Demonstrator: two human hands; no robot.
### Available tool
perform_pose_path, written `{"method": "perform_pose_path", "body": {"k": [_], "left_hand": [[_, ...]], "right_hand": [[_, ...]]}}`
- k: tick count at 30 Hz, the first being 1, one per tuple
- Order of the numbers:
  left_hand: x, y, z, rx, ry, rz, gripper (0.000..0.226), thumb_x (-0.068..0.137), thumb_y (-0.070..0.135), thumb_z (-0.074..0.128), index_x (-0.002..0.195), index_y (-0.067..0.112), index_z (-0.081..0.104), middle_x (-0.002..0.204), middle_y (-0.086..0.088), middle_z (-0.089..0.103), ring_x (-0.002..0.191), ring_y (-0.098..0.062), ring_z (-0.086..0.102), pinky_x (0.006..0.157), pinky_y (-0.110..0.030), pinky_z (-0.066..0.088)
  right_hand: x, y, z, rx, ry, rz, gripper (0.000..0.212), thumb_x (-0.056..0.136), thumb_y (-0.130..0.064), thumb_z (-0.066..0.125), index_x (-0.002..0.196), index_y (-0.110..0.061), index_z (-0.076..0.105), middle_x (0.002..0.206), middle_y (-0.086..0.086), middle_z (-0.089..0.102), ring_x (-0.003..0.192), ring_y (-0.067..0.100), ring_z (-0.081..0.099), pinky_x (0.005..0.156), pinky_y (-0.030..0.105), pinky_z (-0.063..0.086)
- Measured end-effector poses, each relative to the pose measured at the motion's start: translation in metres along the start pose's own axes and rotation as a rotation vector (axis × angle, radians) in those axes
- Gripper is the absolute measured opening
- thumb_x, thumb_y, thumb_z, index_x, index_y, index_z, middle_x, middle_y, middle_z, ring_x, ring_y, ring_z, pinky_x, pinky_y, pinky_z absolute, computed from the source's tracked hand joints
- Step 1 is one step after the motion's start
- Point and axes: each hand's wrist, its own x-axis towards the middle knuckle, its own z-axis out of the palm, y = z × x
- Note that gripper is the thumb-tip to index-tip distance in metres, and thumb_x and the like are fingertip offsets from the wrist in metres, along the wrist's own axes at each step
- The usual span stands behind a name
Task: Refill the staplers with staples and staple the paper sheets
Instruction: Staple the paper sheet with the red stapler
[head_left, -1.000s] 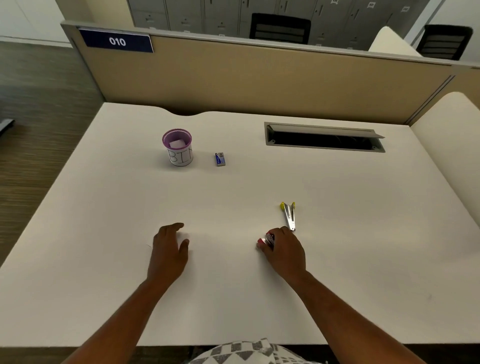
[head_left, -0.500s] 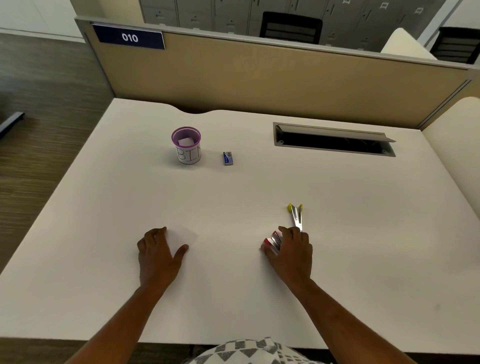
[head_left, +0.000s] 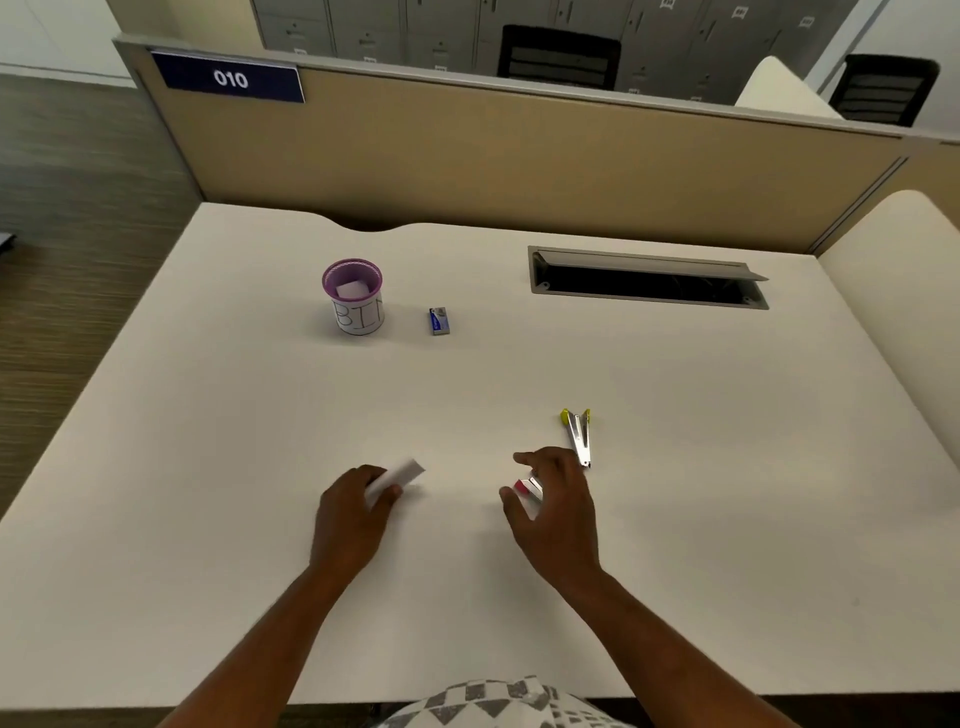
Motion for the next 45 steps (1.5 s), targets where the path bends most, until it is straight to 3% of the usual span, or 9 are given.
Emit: {"method": "perform_pose_path", "body": {"k": [2, 5, 8, 11, 16, 21, 30, 45], "left_hand": [[-0.001, 0.018, 0.004, -0.146, -0.143, -0.057, 0.011, 0.091, 0.034, 0.071, 0.099, 0.027, 0.068, 0.084, 0.009, 0.071, 0.075, -0.012, 0.065, 0.060, -0.020, 0.043], [-0.006, 0.042, 0.008, -0.382, -0.334, -0.083, 0.017, 0.090, 0.036, 0.073, 0.104, 0.028, 0.069, 0.086, 0.002, 0.076, 0.077, -0.011, 0.073, 0.069, -0.028, 0.056], [-0.011, 0.061, 0.011, -0.517, -0.452, -0.058, 0.019, 0.090, 0.030, 0.073, 0.109, 0.026, 0.069, 0.092, 0.000, 0.076, 0.081, -0.017, 0.075, 0.075, -0.032, 0.058], [-0.015, 0.070, 0.013, -0.525, -0.501, -0.033, 0.032, 0.090, 0.025, 0.075, 0.120, 0.026, 0.064, 0.102, 0.000, 0.074, 0.082, -0.019, 0.075, 0.074, -0.029, 0.059], [-0.021, 0.081, 0.018, -0.721, -0.483, -0.168, 0.036, 0.090, 0.016, 0.074, 0.123, 0.015, 0.060, 0.107, -0.013, 0.075, 0.087, -0.027, 0.077, 0.081, -0.036, 0.061], [-0.027, 0.080, 0.021, -1.017, -0.436, -0.349, 0.032, 0.092, 0.015, 0.071, 0.119, -0.001, 0.064, 0.106, -0.020, 0.075, 0.100, -0.037, 0.074, 0.084, -0.038, 0.062], [-0.031, 0.086, 0.027, -0.922, -0.370, -0.378, 0.021, 0.090, 0.013, 0.073, 0.105, -0.003, 0.070, 0.088, -0.020, 0.078, 0.086, -0.033, 0.077, 0.067, -0.028, 0.062], [-0.034, 0.093, 0.029, -0.910, -0.370, -0.361, 0.016, 0.087, 0.005, 0.075, 0.102, 0.002, 0.071, 0.088, -0.018, 0.078, 0.083, -0.033, 0.078, 0.066, -0.027, 0.062]], "right_hand": [[0.004, -0.009, -0.004, 0.134, -0.077, 0.069, 0.035, 0.083, -0.024, 0.077, 0.116, -0.030, 0.065, 0.118, -0.014, 0.052, 0.097, -0.006, 0.062, 0.082, 0.014, 0.054], [0.013, -0.020, -0.011, 0.346, -0.246, 0.307, 0.032, 0.085, -0.030, 0.079, 0.114, -0.034, 0.066, 0.115, -0.014, 0.063, 0.089, -0.001, 0.068, 0.075, 0.014, 0.054], [0.021, -0.024, -0.018, 0.565, -0.358, 0.465, 0.032, 0.088, -0.035, 0.077, 0.118, -0.033, 0.067, 0.109, -0.008, 0.072, 0.092, 0.009, 0.073, 0.083, 0.028, 0.060], [0.023, -0.028, -0.023, 0.662, -0.411, 0.481, 0.025, 0.092, -0.030, 0.074, 0.117, -0.028, 0.070, 0.099, -0.001, 0.074, 0.088, 0.017, 0.077, 0.074, 0.030, 0.063], [0.019, -0.022, -0.027, 0.701, -0.321, 0.559, 0.006, 0.093, -0.019, 0.073, 0.100, -0.018, 0.074, 0.083, 0.000, 0.079, 0.069, 0.016, 0.074, 0.064, 0.025, 0.060], [0.013, -0.012, -0.031, 0.819, -0.234, 0.672, 0.010, 0.092, -0.016, 0.074, 0.101, -0.012, 0.074, 0.079, 0.001, 0.078, 0.067, 0.018, 0.073, 0.065, 0.025, 0.060], [0.003, -0.004, -0.032, 0.814, -0.221, 0.707, 0.026, 0.092, -0.016, 0.074, 0.114, -0.002, 0.070, 0.084, 0.008, 0.077, 0.068, 0.020, 0.074, 0.065, 0.029, 0.061], [0.000, 0.002, -0.036, 0.802, -0.212, 0.708, 0.028, 0.094, -0.014, 0.071, 0.119, -0.001, 0.069, 0.091, 0.013, 0.078, 0.069, 0.020, 0.075, 0.065, 0.027, 0.061]]}}
